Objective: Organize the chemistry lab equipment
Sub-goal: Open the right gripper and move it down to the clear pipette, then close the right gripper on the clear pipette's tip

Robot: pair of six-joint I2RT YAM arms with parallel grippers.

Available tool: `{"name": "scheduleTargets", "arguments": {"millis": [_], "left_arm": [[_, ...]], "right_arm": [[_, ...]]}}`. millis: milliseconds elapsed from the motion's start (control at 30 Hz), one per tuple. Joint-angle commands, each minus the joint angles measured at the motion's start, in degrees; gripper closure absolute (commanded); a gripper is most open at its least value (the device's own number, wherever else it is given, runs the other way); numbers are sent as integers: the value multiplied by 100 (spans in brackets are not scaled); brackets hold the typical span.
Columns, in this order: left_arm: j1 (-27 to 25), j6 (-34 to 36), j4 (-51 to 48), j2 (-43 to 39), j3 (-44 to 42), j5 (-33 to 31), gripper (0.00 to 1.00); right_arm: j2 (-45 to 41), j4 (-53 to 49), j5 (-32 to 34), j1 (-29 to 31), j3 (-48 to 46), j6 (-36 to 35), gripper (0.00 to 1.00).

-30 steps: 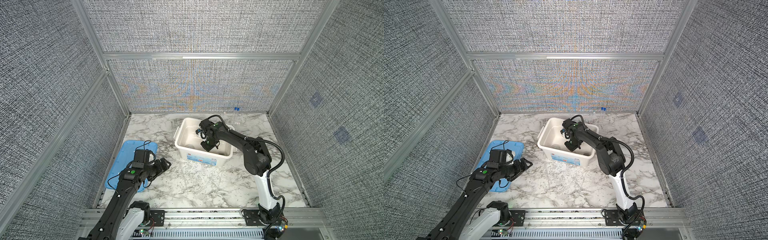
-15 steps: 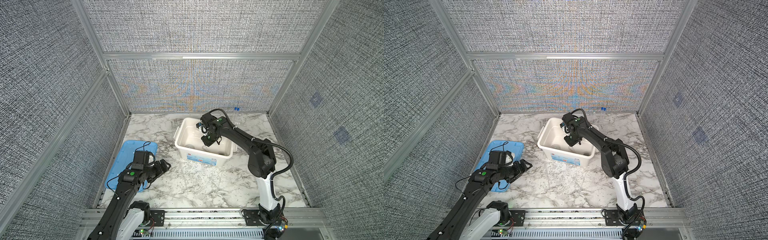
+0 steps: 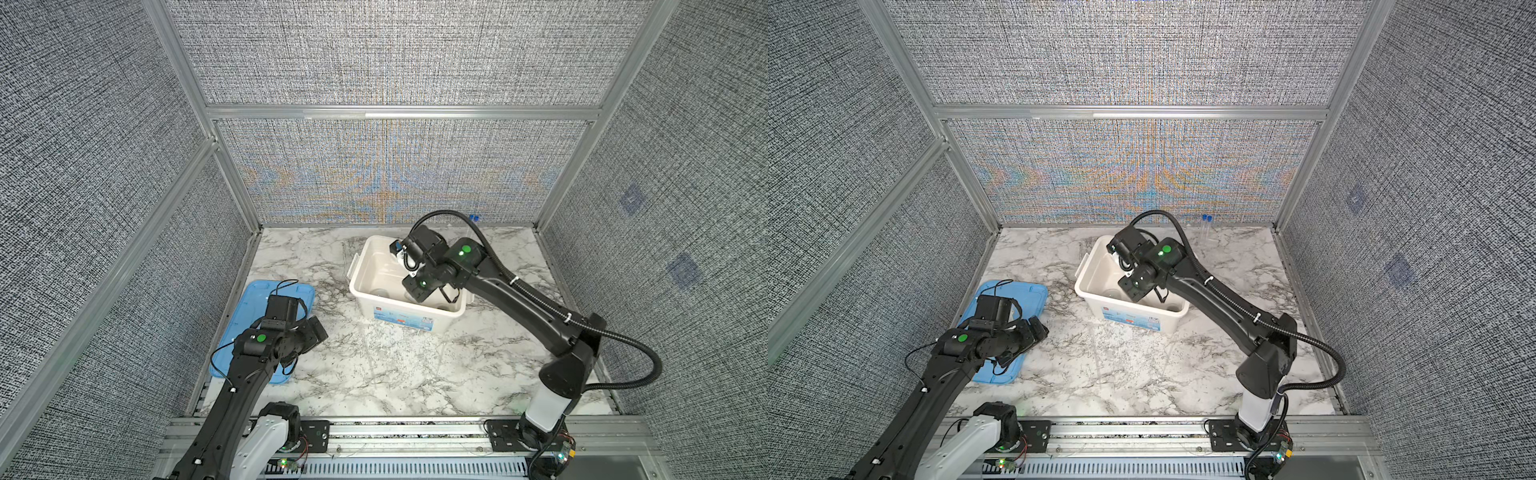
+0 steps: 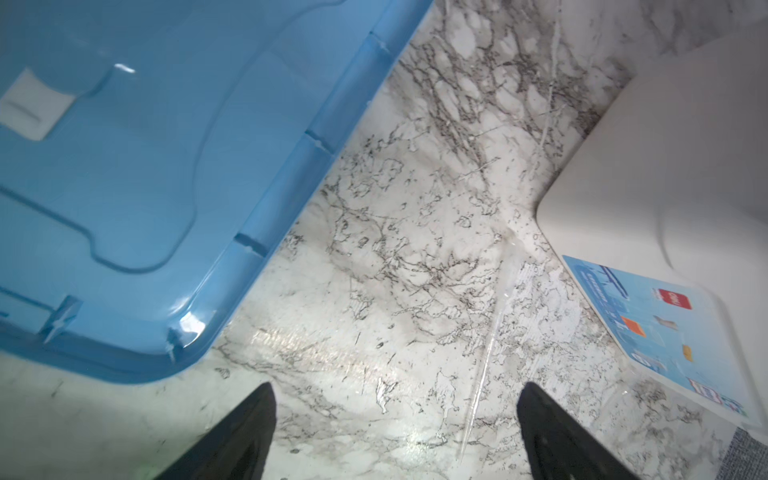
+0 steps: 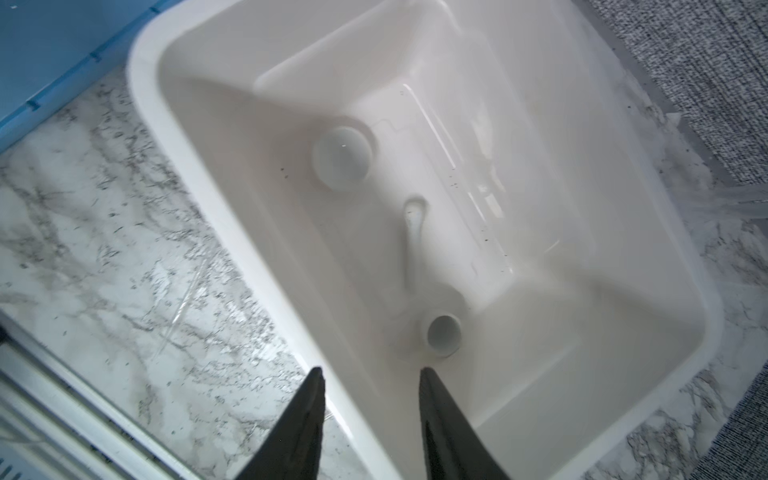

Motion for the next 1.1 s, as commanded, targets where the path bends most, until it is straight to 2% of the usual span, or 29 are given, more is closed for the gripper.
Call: {"name": "scheduleTargets", "arguments": {"millis": [0, 133, 300, 567, 867, 1067], "left_arm": [[4, -227, -182, -82, 56, -575, 8], [18, -168, -497, -157, 269, -1445, 6], [37, -81, -706, -237, 497, -1715, 1], [54, -581, -249, -586, -10, -1167, 1], [50, -543, 72, -682, -298, -848, 1], [66, -460, 172, -543, -268, -634, 1]], "right_arm": [[-65, -79, 38, 530, -243, 572, 58], [-50, 621, -217, 1236, -830, 1117, 57], [564, 1122, -379, 1691, -1033, 1392, 56], [1758, 1174, -452, 1832, -857, 1532, 55], [2446, 1322, -790, 1598, -690, 1484, 55], [2724, 1427, -1086, 1426, -599, 1419, 62]]}}
